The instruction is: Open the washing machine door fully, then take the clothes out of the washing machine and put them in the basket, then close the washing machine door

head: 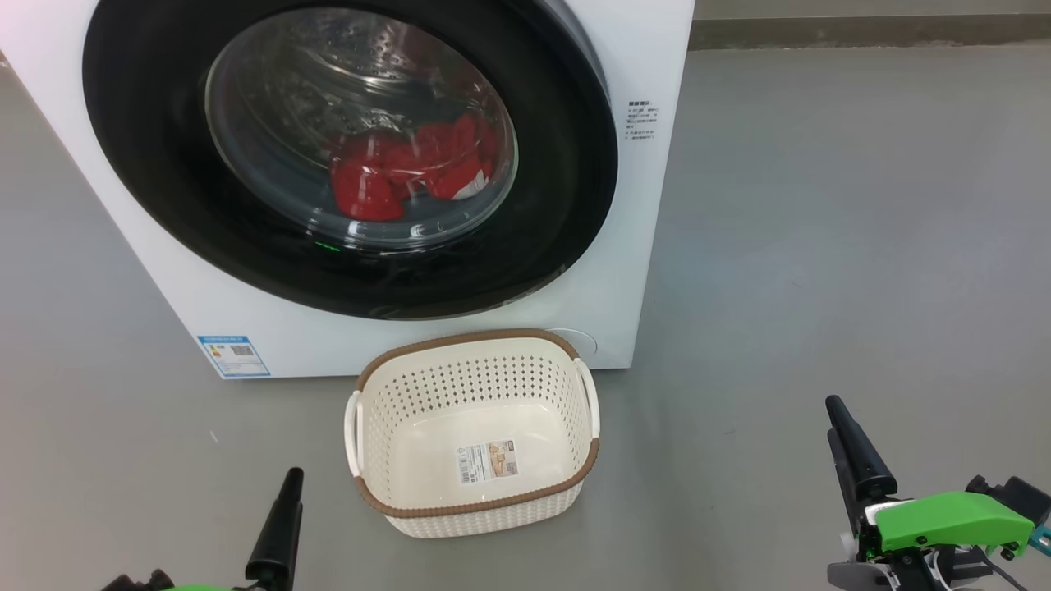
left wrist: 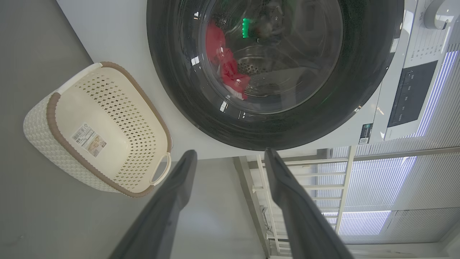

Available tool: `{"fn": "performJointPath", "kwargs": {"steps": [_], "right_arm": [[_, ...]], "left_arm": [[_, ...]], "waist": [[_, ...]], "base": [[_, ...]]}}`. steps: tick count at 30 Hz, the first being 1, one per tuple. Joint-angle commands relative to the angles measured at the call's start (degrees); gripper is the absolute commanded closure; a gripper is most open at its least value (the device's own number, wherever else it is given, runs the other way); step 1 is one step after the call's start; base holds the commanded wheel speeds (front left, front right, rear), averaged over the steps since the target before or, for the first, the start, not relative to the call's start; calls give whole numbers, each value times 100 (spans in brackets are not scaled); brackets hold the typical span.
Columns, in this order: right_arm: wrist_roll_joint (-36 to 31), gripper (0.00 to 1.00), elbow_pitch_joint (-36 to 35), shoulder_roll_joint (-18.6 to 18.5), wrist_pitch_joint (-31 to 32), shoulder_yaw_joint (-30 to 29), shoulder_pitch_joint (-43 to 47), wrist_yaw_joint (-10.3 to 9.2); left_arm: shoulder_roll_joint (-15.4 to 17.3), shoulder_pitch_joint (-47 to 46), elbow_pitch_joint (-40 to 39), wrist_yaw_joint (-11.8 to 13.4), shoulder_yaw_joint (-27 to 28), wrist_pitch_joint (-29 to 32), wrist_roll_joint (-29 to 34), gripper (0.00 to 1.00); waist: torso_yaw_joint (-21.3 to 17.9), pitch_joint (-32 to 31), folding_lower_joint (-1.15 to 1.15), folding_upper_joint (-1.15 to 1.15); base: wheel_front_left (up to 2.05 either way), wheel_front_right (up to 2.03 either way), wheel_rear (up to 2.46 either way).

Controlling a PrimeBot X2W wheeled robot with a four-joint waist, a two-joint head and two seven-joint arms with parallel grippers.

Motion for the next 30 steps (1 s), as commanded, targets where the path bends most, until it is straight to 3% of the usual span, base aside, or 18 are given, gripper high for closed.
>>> {"fn": "performJointPath", "kwargs": {"steps": [1,30], "right_arm": [[-152,0,-135,-67,-66,82,-301,-1],[-2298,0,-89,-88,-525,363,-744,-2]], "left_arm": [[69,-311,-200,24,46,-62,168,0],[60,-613,-516,324,-123,-520,2680,0]], "waist": [[-2,1,0,0],[-13,49,0,0]], "base": [[0,0,0],[0,0,0]]}}
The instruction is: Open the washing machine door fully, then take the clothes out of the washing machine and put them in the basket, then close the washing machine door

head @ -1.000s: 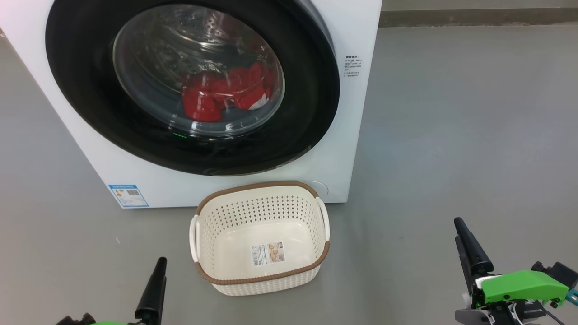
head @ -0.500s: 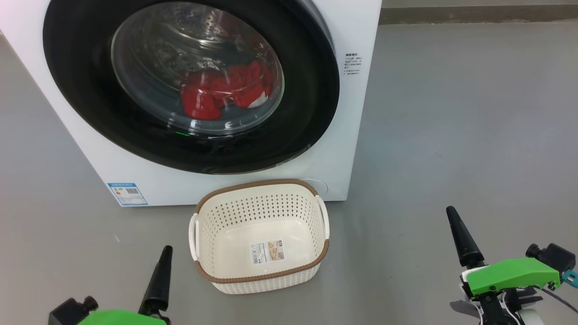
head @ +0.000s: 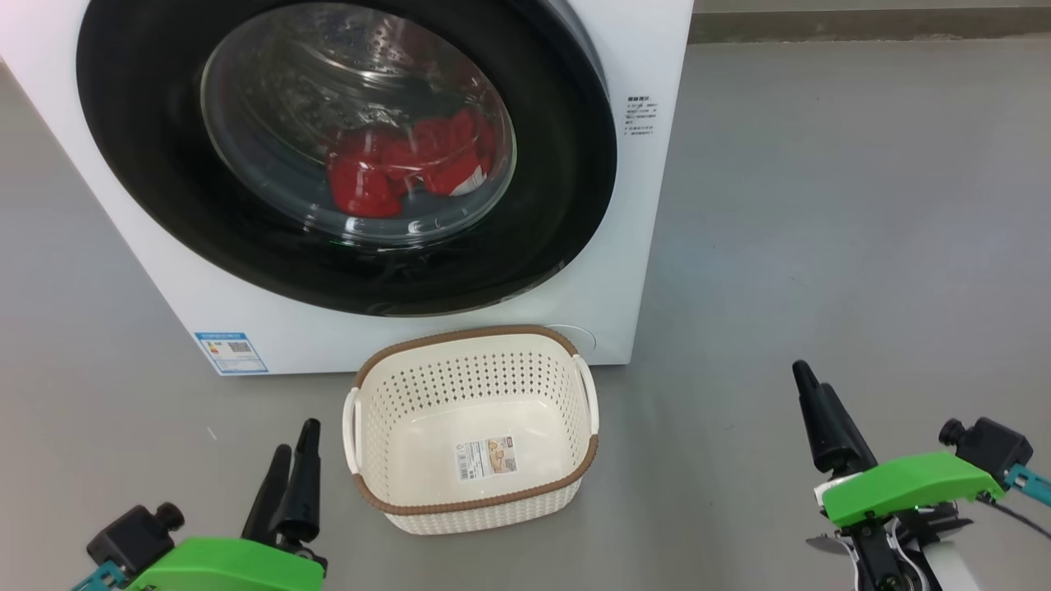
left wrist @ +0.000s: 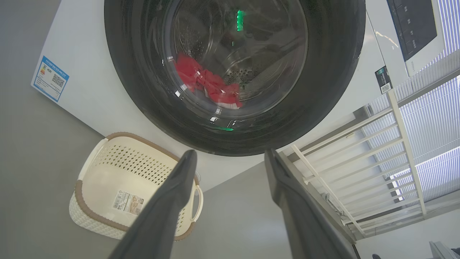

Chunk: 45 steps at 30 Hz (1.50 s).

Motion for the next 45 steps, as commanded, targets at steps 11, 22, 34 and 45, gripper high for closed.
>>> {"fn": "performJointPath", "kwargs": {"steps": [11,22,34,45], "right_arm": [[-817,0,-51,-75,-249,185,-538,-2],[-1548,0,-8,-84,-429,217,-730,-2],[-2370,0,-13,-92,-609,240,-921,-2],[-3100,0,85,-101,-806,343,-1108,-3]], "left_arm": [[70,-390,-193,157,-26,-244,1068,0],[78,-521,-58,264,-175,-424,1767,0],[86,-695,22,346,-296,-604,2479,0],[94,-844,9,490,-397,-800,3196,0]], "waist": [[-4,4,-1,0],[-14,11,-1,0],[-16,50,-1,0],[-12,51,-1,0]], "base": [[0,0,0],[0,0,0],[0,0,0],[0,0,0]]}}
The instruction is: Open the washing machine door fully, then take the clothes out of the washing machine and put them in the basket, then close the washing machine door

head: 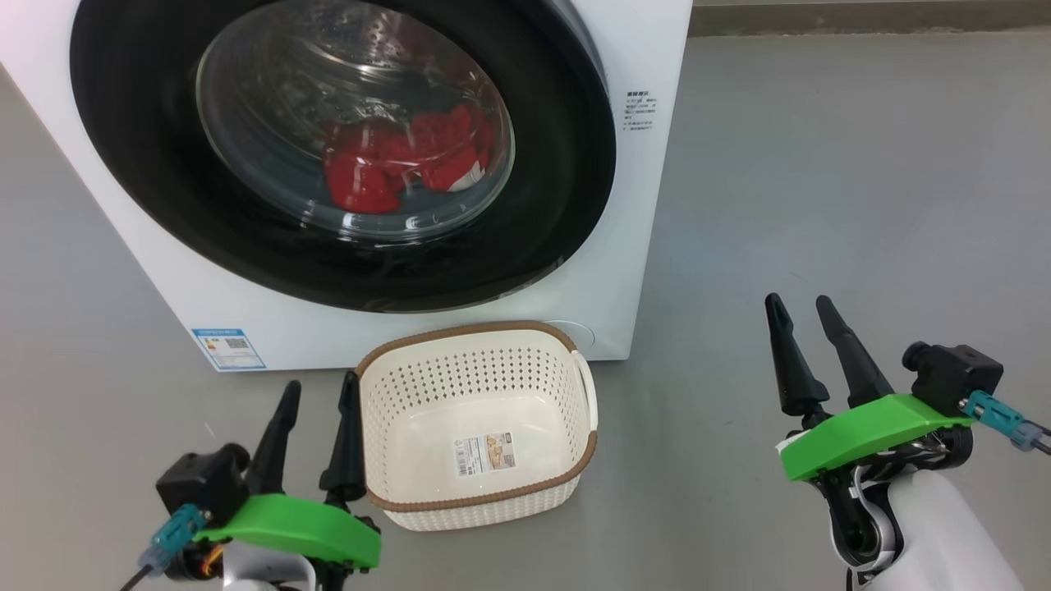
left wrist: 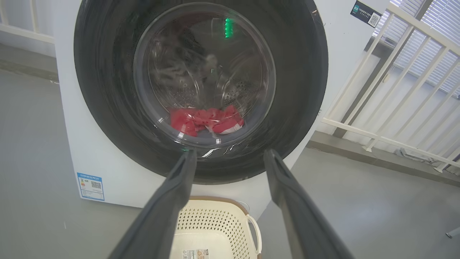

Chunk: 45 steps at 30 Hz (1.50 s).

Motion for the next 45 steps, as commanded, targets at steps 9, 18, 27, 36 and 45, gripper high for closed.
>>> {"fn": "performJointPath", "kwargs": {"steps": [9,18,27,36,45], "right_arm": [[-697,0,2,-53,-206,187,-445,-3],[-1255,0,63,-60,-355,255,-591,-3],[-1383,0,78,-62,-387,238,-616,-3],[-1382,0,115,-62,-387,219,-625,-3],[-1383,64,100,-62,-387,154,-685,-3]], "left_arm": [[96,-354,-162,123,80,-220,631,0],[102,-443,-178,231,2,-368,1202,0],[104,-467,-161,286,-61,-401,1312,0],[137,-449,-159,286,-70,-401,1277,0],[137,-482,-305,272,-159,-401,1262,0]], "waist": [[-4,5,0,0],[-5,0,0,0],[3,7,0,0],[-13,-10,0,0],[32,158,0,0]], "base": [[0,0,0],[0,0,0],[0,0,0],[0,0,0],[0,0,0]]}}
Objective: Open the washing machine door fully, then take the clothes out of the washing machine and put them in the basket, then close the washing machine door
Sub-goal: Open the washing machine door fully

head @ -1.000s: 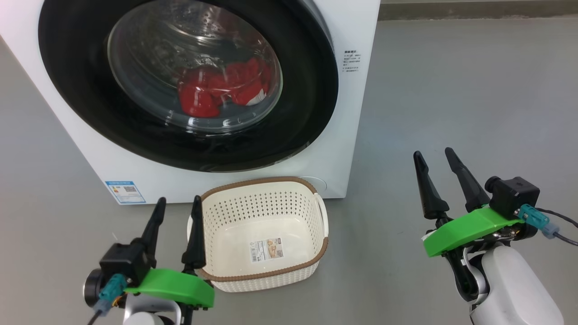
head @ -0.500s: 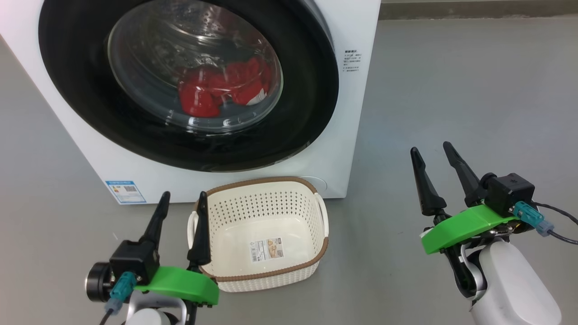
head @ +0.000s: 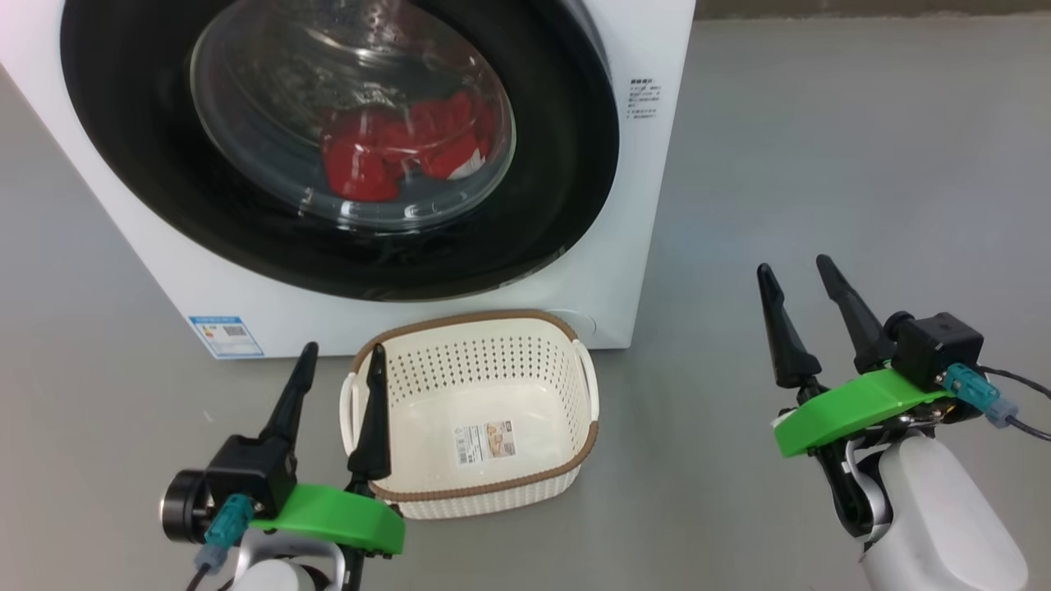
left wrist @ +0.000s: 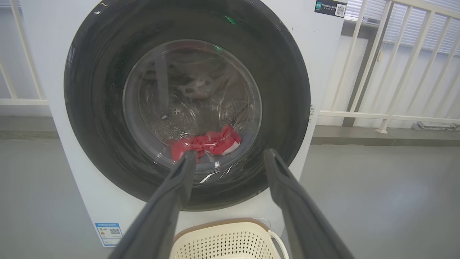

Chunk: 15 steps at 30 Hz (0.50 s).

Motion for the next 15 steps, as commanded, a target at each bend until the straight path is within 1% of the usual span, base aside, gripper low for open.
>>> {"fn": "performJointPath", "kwargs": {"steps": [1,6,7,8,15], "right_arm": [[-59,71,-140,11,-36,90,-283,-3],[123,92,-173,11,-36,36,-442,-3],[176,98,-173,11,-36,29,-483,-3],[238,100,-178,11,-36,11,-533,-3],[1179,100,-72,11,-36,-43,-994,-3]], "left_arm": [[90,-251,-205,26,146,-70,-1,0],[116,-296,-469,94,86,-38,70,0],[115,-304,-549,96,73,-32,71,0],[115,-311,-630,99,58,-22,72,0],[111,-375,-1126,101,-90,93,91,0]], "waist": [[36,83,0,0],[92,264,0,0],[108,305,0,0],[124,351,0,0],[238,733,0,0]], "base": [[0,0,0],[0,0,0],[0,0,0],[0,0,0],[0,0,0]]}}
